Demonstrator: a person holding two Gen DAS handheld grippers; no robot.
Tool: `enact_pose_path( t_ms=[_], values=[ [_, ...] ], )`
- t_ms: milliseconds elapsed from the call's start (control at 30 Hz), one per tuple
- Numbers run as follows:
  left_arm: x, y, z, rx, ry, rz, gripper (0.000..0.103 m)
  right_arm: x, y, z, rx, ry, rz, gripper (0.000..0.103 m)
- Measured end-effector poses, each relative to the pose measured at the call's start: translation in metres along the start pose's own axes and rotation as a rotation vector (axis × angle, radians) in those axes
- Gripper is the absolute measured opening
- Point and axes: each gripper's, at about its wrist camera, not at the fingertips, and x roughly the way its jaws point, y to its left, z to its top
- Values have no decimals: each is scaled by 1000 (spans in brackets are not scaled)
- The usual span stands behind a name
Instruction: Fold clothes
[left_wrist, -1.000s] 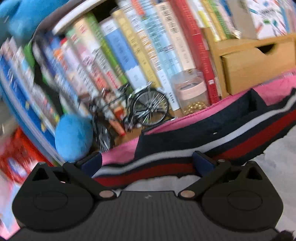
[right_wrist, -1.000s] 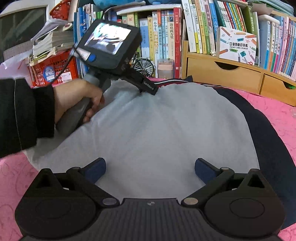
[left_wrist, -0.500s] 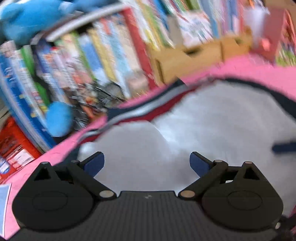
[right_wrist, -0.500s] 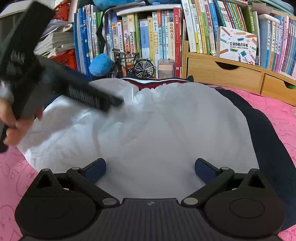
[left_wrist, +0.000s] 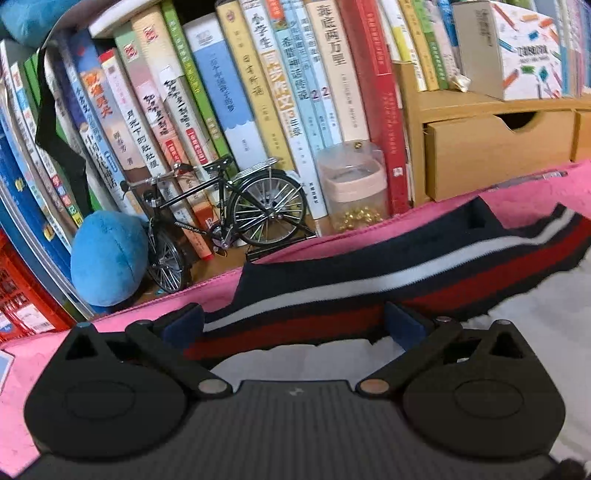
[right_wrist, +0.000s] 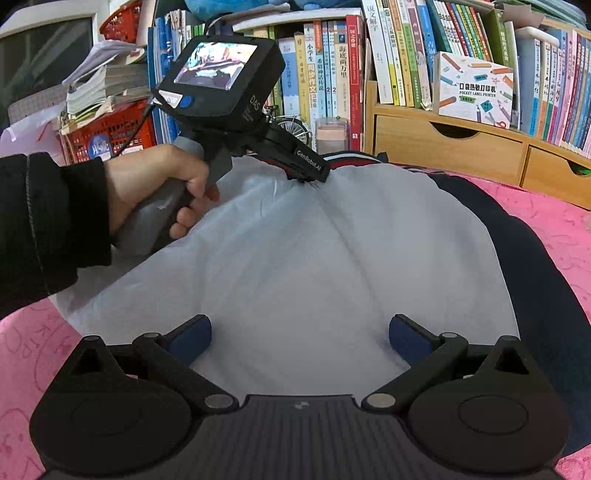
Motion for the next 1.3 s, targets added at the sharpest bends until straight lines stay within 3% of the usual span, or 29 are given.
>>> enact_pose_path(
  t_ms=[100, 167, 267, 367, 567, 667, 933, 1100, 1167, 1200, 1267, 1300],
  values=[
    [8, 12, 12, -68, 41, -11, 103, 0, 1, -1, 3, -1, 0, 103],
    [0, 18, 16, -110, 10, 4, 100, 1, 0, -1, 7, -3, 4, 103],
    [-45, 25, 4, -109, -114, -86, 99, 0, 0, -2, 11, -4, 7, 103],
    [-92, 32, -21, -94, -119, -125, 101, 0, -1, -1, 12, -4, 8, 103],
    [-174, 40, -122, 46, -170, 13, 103, 0, -1, -1, 8, -3, 4, 103],
    [-187, 45, -158, 81, -122, 68, 103, 1, -1, -1, 5, -2, 3, 103],
    [-179, 81, -183, -8, -56, 243, 103, 1, -1, -1, 4, -6, -2, 103],
    [-191, 101, -194, -25, -36, 261, 103, -2, -1, -2, -10, -18, 4, 103],
    [-203, 98, -196, 37, -70, 257, 103, -13, 2, -5, -78, -46, 19, 102],
    [-215, 94, -199, 86, -126, 231, 103, -22, 9, -8, -163, -69, 23, 102],
    [-242, 83, -210, 217, -275, 125, 103, -39, 23, -15, -371, -105, 12, 100],
    [-252, 75, -212, 300, -312, 78, 103, -48, 32, -20, -495, -116, -5, 100]
  ],
)
